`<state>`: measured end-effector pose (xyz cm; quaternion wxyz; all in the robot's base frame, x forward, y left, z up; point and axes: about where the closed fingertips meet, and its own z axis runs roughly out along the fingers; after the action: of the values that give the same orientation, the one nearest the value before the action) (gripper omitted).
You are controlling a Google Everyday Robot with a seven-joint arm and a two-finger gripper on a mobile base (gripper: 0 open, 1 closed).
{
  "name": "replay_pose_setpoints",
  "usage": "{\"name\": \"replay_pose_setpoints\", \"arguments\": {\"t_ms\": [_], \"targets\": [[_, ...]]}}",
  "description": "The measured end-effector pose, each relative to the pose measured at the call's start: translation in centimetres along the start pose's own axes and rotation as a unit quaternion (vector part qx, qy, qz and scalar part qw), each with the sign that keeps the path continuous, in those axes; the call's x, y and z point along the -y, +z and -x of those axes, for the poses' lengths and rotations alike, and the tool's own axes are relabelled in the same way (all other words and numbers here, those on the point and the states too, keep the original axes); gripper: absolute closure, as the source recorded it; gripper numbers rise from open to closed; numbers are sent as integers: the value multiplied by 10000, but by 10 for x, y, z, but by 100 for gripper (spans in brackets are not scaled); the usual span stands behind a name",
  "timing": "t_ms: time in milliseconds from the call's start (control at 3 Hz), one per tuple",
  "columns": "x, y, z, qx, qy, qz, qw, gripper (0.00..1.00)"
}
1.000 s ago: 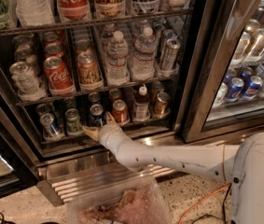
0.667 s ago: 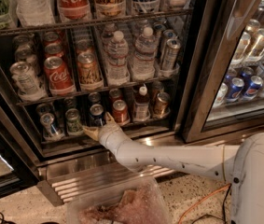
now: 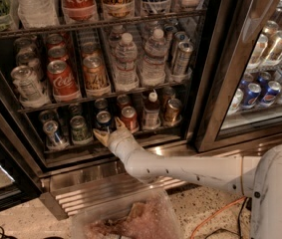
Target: Pick pepsi can from bottom shelf of fridge
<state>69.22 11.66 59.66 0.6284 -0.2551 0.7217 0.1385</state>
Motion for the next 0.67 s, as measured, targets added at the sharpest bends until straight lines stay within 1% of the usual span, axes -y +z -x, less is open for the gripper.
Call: {"name": "replay_pose_setpoints", "arguments": {"t_ms": [333,667], "targets": [[0,0,0,0,0,1,10000,33],[-6,10,-3,-42,9,115,9999,35]]}}
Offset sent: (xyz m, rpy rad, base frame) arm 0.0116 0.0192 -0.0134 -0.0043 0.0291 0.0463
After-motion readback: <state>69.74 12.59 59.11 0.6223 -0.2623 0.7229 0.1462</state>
